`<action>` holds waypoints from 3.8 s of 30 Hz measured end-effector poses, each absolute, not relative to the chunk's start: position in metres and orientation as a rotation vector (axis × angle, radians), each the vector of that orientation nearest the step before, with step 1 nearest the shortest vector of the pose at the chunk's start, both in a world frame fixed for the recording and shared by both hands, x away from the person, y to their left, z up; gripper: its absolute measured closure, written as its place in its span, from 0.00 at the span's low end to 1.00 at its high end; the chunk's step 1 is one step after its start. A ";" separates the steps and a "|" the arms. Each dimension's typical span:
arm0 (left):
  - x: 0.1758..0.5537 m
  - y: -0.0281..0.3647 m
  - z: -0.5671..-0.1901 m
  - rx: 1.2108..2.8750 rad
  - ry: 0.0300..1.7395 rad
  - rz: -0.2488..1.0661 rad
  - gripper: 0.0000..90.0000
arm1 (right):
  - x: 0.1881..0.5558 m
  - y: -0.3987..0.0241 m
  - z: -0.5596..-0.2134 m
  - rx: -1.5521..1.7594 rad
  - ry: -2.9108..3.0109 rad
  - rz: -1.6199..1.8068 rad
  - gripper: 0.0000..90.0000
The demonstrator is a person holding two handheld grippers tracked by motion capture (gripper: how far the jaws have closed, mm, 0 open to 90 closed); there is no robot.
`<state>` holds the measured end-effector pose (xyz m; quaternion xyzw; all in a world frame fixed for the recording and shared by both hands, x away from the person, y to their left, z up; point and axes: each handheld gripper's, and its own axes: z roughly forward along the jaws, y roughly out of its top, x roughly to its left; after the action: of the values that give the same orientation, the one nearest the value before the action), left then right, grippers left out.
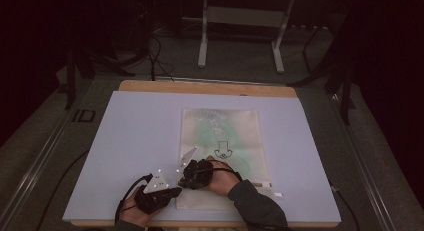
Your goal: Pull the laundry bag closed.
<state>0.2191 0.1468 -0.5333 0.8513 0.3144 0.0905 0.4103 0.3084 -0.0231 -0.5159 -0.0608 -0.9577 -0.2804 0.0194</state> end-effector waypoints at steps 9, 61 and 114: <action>0.222 0.142 -0.538 2.195 0.732 0.261 0.99 | 0.309 -0.024 -0.516 -0.186 -2.971 -0.865 0.90; 0.242 0.152 -0.532 2.022 0.911 0.223 0.99 | 0.299 -0.037 -0.515 -0.020 -3.064 -0.849 0.91; 0.242 0.139 -0.535 2.045 0.989 0.284 0.99 | 0.301 -0.046 -0.510 0.002 -3.086 -0.729 0.91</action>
<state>0.2418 0.1390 -0.5345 0.8133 0.3933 0.1129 0.4136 0.3007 -0.0457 -0.5097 0.0005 -0.9731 -0.2297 -0.0147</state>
